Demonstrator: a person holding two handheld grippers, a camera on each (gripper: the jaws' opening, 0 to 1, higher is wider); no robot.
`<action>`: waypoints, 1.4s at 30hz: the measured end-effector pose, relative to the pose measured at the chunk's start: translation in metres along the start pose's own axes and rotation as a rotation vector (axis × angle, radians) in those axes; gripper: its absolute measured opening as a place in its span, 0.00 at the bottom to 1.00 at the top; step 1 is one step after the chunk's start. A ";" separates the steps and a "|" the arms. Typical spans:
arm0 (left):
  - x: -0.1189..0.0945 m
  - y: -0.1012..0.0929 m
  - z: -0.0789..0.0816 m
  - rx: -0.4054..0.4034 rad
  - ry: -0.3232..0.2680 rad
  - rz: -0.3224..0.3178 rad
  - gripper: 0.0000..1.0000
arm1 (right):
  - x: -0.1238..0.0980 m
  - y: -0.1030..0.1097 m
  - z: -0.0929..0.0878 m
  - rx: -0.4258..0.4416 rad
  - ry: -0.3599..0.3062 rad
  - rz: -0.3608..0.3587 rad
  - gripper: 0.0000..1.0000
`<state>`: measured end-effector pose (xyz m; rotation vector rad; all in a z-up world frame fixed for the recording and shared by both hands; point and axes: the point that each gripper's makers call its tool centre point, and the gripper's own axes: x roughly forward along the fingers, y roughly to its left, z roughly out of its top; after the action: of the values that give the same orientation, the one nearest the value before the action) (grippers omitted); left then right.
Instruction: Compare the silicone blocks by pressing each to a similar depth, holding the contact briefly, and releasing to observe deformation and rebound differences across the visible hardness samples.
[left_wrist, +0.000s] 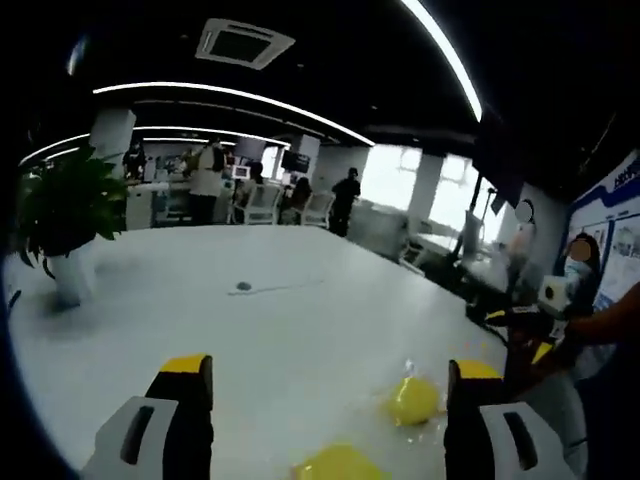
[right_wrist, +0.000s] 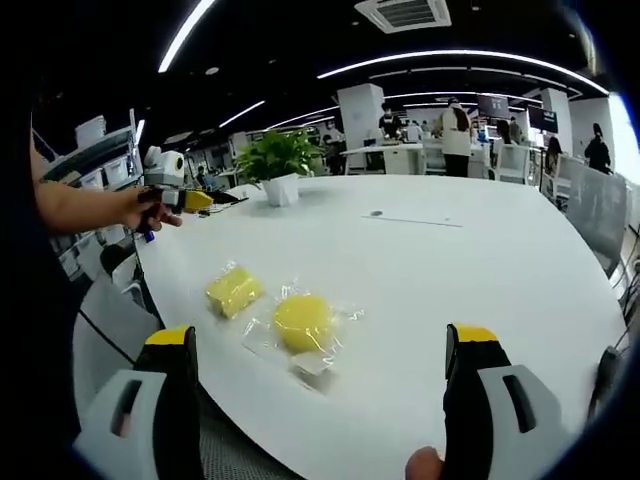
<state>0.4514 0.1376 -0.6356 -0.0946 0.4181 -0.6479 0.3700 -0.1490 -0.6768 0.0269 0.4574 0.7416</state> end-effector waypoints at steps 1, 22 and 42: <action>-0.007 -0.002 -0.004 -0.010 0.004 -0.004 1.00 | -0.001 -0.001 0.000 0.007 -0.004 -0.005 0.97; -0.092 -0.001 -0.061 -0.029 0.004 0.085 1.00 | -0.008 -0.011 -0.012 -0.010 0.034 -0.020 0.97; -0.113 -0.012 -0.079 -0.001 0.005 0.087 1.00 | -0.013 0.003 -0.027 -0.035 0.044 0.018 0.97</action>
<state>0.3315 0.2001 -0.6660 -0.0753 0.4247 -0.5625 0.3481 -0.1591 -0.6956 -0.0180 0.4862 0.7692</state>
